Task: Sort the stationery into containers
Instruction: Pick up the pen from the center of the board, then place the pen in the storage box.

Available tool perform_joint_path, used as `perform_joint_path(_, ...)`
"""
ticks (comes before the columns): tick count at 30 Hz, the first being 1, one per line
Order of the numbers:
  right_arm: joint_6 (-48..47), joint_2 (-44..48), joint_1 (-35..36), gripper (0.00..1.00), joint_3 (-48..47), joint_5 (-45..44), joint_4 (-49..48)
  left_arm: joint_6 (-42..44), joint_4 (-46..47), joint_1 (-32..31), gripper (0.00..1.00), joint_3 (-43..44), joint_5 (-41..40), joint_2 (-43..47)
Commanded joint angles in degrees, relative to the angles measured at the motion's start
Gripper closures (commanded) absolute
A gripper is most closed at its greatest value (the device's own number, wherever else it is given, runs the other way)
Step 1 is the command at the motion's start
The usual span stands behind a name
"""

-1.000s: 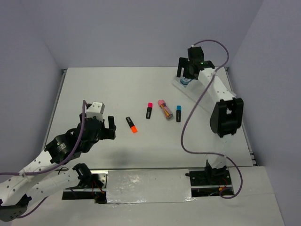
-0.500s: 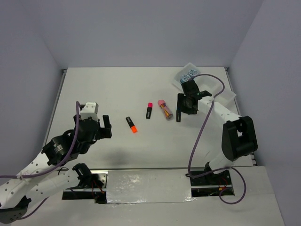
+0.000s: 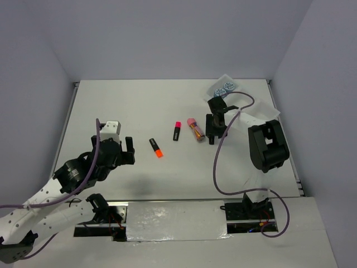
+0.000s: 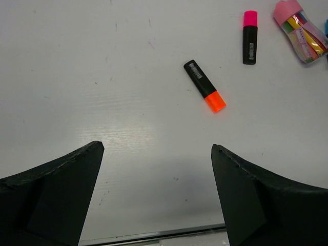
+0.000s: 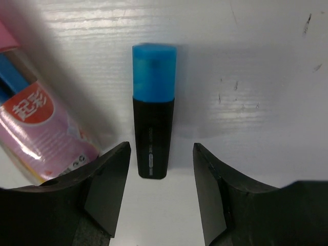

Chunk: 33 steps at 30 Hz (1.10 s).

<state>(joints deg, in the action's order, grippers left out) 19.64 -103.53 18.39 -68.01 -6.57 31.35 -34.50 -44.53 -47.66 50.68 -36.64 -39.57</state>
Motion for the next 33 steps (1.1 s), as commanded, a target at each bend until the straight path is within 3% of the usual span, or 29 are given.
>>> perform_joint_path(1,-0.4,-2.8,-0.3,0.41,-4.1,-0.2,-1.1,1.3,2.6,0.1,0.01,0.6,0.9,0.2)
perform_joint_path(4,-0.7,-4.9,-0.4,0.42,-5.0,0.2,-1.3,1.5,2.8,0.2,0.01,0.7,1.1,-0.2)
perform_joint_path(7,-0.7,-6.5,-0.7,0.5,-5.4,-0.8,-1.0,1.6,2.8,0.1,0.01,0.7,1.2,-0.4)
perform_joint_path(9,-0.6,-6.8,-1.2,0.71,-4.8,-1.0,-1.0,1.5,2.7,0.1,0.01,0.7,1.2,-0.4)
perform_joint_path(10,-0.6,-6.1,-1.3,0.76,-4.4,-1.1,-1.5,1.6,2.7,0.1,0.0,0.7,1.3,-0.3)
perform_joint_path(11,-0.3,-5.7,-1.4,0.91,-3.6,-1.0,-1.7,1.6,2.8,0.0,0.01,0.7,1.4,-0.1)
perform_joint_path(12,-0.2,-5.3,-1.3,0.93,-3.4,-0.8,-1.6,1.7,2.9,0.0,0.01,0.6,1.4,0.0)
perform_joint_path(18,1.4,4.9,-2.6,0.95,-2.2,4.8,-2.4,1.7,3.0,0.1,0.01,0.5,1.6,0.5)
perform_joint_path(23,5.7,10.9,-9.1,0.95,-6.4,3.9,-1.5,1.6,2.9,0.0,0.01,0.6,1.6,0.8)
perform_joint_path(29,9.9,1.4,-17.3,0.95,-18.6,1.9,2.5,1.7,3.0,-0.1,0.01,0.6,1.5,1.4)
perform_joint_path(33,10.5,-5.0,-18.0,0.92,-29.5,1.0,4.8,2.3,3.5,-0.1,0.01,0.4,2.3,1.6)
